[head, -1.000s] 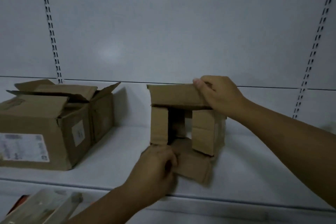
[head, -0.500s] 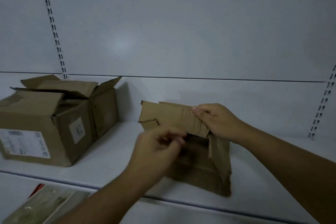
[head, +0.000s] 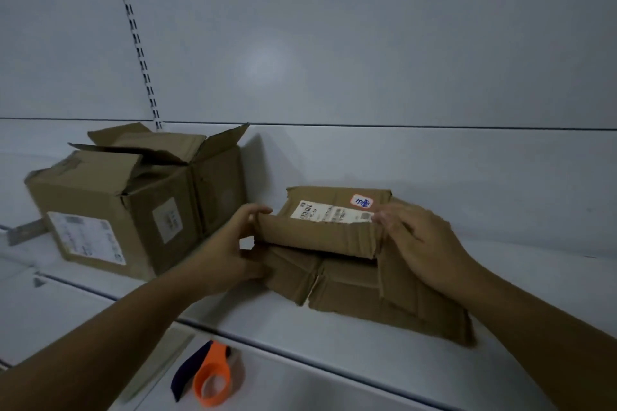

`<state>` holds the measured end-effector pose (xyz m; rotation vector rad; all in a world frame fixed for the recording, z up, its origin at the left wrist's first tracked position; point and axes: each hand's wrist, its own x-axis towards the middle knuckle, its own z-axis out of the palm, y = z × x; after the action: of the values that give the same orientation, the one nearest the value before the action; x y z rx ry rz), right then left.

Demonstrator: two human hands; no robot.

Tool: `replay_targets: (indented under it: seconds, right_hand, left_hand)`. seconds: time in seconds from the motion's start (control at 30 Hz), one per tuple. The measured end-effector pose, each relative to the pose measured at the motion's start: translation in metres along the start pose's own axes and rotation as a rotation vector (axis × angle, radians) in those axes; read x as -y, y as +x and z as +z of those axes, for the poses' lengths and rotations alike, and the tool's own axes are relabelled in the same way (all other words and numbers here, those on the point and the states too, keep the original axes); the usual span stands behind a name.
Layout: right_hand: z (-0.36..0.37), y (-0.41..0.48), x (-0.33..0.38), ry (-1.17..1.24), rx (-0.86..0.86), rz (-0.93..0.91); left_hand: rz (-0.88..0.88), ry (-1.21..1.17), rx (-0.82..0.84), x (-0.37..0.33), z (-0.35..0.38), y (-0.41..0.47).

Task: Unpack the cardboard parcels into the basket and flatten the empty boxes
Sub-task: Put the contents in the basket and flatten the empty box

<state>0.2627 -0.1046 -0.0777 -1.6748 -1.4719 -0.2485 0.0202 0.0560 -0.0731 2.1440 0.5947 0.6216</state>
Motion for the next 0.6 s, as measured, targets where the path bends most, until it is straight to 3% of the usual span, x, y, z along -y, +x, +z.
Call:
replay_targets:
  seconds: [0.13, 0.3, 0.5, 0.6]
  right_hand:
    - [0.0, -0.006, -0.018, -0.247, 0.202, 0.405]
    - [0.003, -0.014, -0.025, -0.392, 0.327, 0.352]
    - [0.002, -0.009, -0.016, -0.516, 0.388, 0.403]
    - [0.009, -0.011, -0.015, -0.607, 0.487, 0.365]
  left_hand:
    - [0.016, 0.071, 0.101, 0.001, -0.012, 0.0]
    - [-0.151, 0.302, 0.434, 0.002, -0.022, 0.012]
    - [-0.076, 0.74, 0.2, -0.011, -0.014, 0.051]
    - [0.074, 0.904, -0.035, -0.003, -0.002, 0.074]
